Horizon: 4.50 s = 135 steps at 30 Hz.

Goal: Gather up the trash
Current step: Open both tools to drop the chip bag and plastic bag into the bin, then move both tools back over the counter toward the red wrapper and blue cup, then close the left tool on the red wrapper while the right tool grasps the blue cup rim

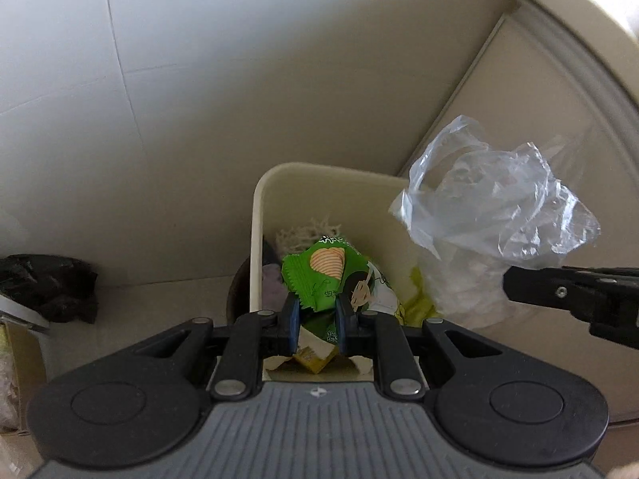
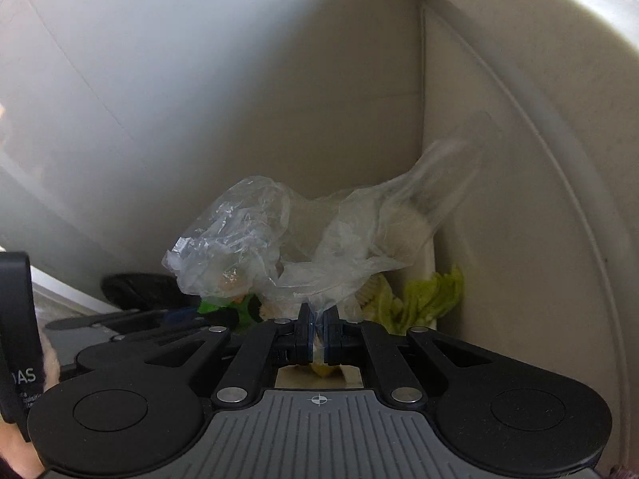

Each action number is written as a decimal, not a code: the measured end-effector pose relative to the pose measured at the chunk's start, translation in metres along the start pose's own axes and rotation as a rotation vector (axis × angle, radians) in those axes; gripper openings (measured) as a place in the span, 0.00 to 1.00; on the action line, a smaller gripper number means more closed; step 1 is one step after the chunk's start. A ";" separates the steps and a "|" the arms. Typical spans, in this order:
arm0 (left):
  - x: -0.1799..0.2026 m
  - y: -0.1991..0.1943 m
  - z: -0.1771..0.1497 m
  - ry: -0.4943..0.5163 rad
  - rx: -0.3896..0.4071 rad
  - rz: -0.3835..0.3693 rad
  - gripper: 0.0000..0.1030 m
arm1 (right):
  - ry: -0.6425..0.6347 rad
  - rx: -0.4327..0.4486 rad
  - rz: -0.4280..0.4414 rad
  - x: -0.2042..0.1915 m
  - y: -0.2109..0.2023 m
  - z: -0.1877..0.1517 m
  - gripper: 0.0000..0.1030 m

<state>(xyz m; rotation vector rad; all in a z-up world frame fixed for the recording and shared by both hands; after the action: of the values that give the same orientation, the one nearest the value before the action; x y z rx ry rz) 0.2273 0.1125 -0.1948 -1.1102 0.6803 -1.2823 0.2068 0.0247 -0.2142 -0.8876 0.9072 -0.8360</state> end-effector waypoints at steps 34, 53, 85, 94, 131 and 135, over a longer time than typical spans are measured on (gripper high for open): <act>0.009 0.005 -0.001 0.027 -0.004 0.105 0.67 | 0.037 -0.005 0.054 0.004 0.009 0.000 0.60; -0.005 -0.027 0.015 0.054 0.048 0.101 0.83 | -0.014 0.063 0.114 -0.019 -0.040 0.011 0.72; 0.217 -0.144 0.073 0.475 0.282 -0.111 0.99 | 0.119 0.384 -0.285 0.228 -0.230 0.034 0.91; 0.296 -0.124 0.076 0.560 0.257 -0.146 0.99 | 0.261 0.412 -0.324 0.319 -0.262 0.013 0.91; 0.505 -0.041 0.131 0.580 0.352 -0.314 0.65 | 0.784 0.645 -0.059 0.546 -0.295 0.017 0.55; 0.513 -0.037 0.129 0.579 0.351 -0.325 0.51 | 0.799 0.650 -0.041 0.551 -0.289 0.017 0.34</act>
<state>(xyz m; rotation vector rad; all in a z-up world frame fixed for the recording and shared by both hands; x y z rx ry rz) 0.4354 -0.3447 -0.0251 -0.5677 0.6721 -1.9528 0.3653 -0.5684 -0.1101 0.0284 1.1844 -1.4549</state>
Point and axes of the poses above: each gripper's, at about its wrist camera, not at the fingertips, and y roughly the way its jaws point, x to its right, z to its top, the point moved 7 cm from there along y, roughly the way its jaws point, and after that the axes turned 4 degrees about -x, right-handed, at the moved point
